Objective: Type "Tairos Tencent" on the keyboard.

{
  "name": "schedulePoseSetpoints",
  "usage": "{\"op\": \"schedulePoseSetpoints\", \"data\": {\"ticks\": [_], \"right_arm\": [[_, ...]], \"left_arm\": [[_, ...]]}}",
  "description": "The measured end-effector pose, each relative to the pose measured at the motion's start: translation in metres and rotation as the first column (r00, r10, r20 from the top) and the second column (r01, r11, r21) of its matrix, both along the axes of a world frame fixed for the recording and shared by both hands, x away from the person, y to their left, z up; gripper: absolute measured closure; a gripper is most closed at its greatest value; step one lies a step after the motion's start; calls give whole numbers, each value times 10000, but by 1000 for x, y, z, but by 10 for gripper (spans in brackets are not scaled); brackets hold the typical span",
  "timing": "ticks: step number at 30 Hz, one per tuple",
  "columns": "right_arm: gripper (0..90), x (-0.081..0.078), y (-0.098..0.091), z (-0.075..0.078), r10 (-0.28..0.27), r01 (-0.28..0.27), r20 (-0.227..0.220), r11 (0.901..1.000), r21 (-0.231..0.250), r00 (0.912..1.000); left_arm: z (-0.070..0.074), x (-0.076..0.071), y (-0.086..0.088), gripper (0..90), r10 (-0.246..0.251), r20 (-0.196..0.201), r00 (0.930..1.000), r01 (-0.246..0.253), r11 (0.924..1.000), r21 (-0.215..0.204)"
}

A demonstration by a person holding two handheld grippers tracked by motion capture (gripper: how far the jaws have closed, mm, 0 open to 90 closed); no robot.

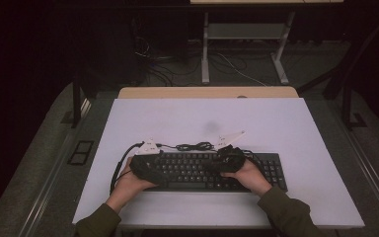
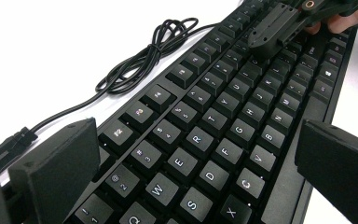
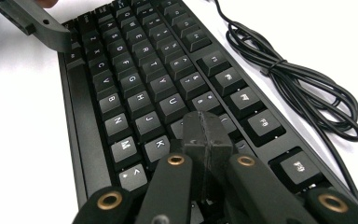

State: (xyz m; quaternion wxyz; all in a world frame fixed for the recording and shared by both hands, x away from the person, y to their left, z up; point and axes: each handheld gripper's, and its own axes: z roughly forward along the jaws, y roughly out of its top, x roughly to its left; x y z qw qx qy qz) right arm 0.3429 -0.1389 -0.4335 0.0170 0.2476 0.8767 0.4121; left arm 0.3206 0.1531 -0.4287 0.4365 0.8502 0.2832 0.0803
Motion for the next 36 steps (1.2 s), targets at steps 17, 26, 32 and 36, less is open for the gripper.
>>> {"op": "schedulePoseSetpoints", "data": {"ticks": [17, 26, 32, 36], "right_arm": [[892, 1, 1, -3, 38, -38, 2, 9998, -188, 10000], [892, 0, 1, -3, 44, -44, 11, 9998, -190, 10000], [892, 0, 1, -1, 44, -44, 3, 9999, -129, 10000], [891, 0, 1, -1, 83, -82, 45, 9999, -116, 10000]], "left_arm": [[0, 0, 0, 0, -28, -7, 10000, 29, 10000, 51], [0, 0, 0, 0, -15, -6, 10000, 15, 10000, 42], [0, 0, 0, 0, -22, 4, 10000, 22, 10000, 57], [0, 0, 0, 0, -35, 6, 10000, 35, 10000, 59]]}}
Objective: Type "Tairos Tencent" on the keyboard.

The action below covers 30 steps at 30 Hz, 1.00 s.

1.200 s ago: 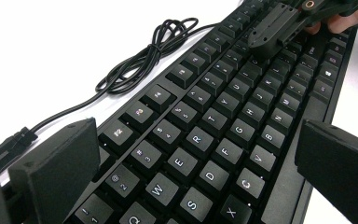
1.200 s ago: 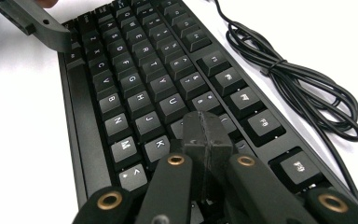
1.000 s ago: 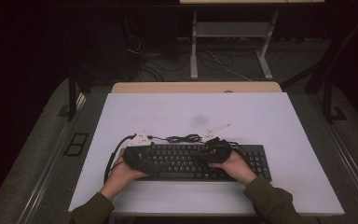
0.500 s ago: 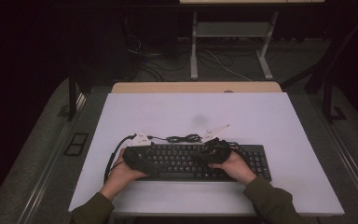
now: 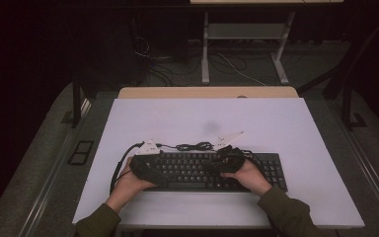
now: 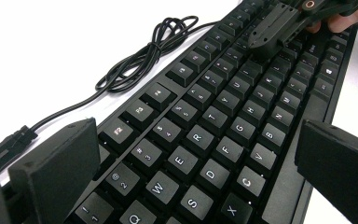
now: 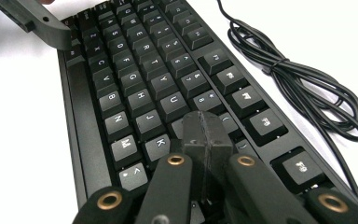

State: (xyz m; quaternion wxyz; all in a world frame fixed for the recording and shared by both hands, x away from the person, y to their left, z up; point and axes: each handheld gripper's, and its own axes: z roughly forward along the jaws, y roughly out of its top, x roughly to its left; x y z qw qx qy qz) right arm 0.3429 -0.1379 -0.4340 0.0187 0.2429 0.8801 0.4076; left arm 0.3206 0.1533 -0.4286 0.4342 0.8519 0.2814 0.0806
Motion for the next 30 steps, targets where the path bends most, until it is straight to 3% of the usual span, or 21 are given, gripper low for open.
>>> {"op": "schedulePoseSetpoints", "data": {"ticks": [10, 17, 25, 30], "right_arm": [[883, 0, -2, 3, -60, 59, 16, 9998, 200, 10000], [827, 1, -5, 7, -161, 158, 71, 9990, 428, 9998], [659, 3, -9, 9, -456, 454, 14, 9965, 702, 9990], [533, 4, -11, 9, -613, 611, -5, 9951, 774, 9981]], "left_arm": [[0, 0, 0, 0, -34, 3, 10000, 34, 10000, 5], [1, -1, 1, 5, -8, 67, 10000, 8, 10000, -20], [3, -3, 9, 147, 18, 66, 10000, -18, 10000, -51], [4, -4, 16, 282, -127, 11, 9999, 127, 9999, -67]]}}
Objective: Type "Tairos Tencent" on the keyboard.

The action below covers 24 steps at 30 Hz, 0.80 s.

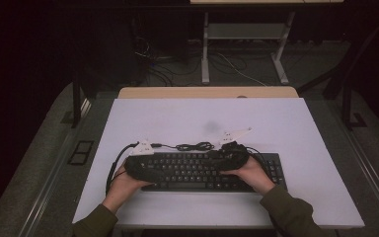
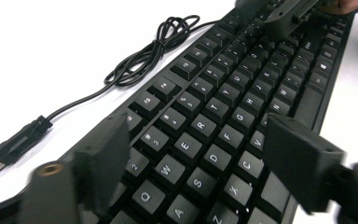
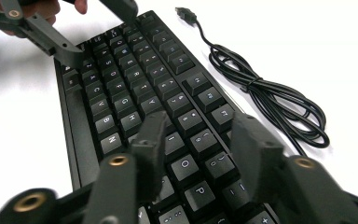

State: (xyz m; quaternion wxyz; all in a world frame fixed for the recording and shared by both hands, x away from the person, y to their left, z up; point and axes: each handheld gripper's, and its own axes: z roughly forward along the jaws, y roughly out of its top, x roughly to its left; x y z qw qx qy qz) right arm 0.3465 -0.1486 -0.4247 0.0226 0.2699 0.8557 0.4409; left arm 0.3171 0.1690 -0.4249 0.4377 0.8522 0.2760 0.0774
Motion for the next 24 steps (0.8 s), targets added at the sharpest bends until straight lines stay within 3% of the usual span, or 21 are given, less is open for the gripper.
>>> {"op": "schedulePoseSetpoints", "data": {"ticks": [7, 17, 24], "right_arm": [[411, 0, 0, -1, -188, 188, 109, 9998, 2, 9998], [388, 0, -1, 0, -275, 275, 184, 9996, 39, 9995], [387, 0, 0, -1, -263, 262, 191, 9996, 39, 9995]], "left_arm": [[2, -1, 6, 550, -172, -110, 9998, 171, 9998, -124], [-1, 0, 9, 866, -504, -426, 9978, 506, 9987, 47], [-3, 1, 7, 890, -559, -530, 9970, 572, 9981, 242]]}}
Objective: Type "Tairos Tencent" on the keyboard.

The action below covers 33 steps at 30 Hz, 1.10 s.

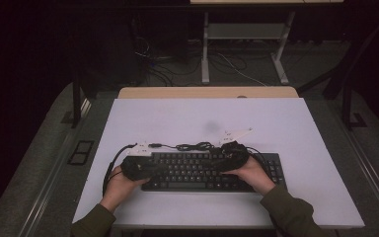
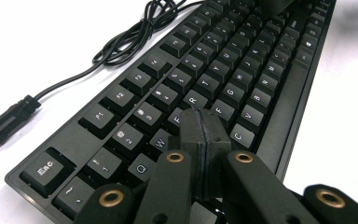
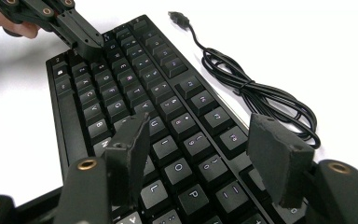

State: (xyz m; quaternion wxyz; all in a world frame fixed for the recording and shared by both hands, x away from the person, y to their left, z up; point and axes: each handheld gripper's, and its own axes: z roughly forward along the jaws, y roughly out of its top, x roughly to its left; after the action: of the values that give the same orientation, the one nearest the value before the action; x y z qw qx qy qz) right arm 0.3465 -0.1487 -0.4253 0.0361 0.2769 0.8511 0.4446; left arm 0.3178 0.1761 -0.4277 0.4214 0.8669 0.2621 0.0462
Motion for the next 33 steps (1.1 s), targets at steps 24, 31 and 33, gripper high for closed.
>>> {"op": "schedulePoseSetpoints", "data": {"ticks": [24, 31, 33], "right_arm": [[388, 0, 0, 1, -20, 20, 30, 10000, 19, 10000], [388, 0, 0, 0, -26, 26, 30, 10000, 18, 10000], [388, 0, 0, 0, -27, 27, 33, 10000, 14, 10000]], "left_arm": [[-5, 2, -4, 890, -47, -105, 9999, 49, 9997, 233], [-7, 2, -5, 891, -96, -204, 9997, 103, 9994, 338], [-7, 2, -5, 891, -84, -203, 9998, 91, 9994, 332]]}}
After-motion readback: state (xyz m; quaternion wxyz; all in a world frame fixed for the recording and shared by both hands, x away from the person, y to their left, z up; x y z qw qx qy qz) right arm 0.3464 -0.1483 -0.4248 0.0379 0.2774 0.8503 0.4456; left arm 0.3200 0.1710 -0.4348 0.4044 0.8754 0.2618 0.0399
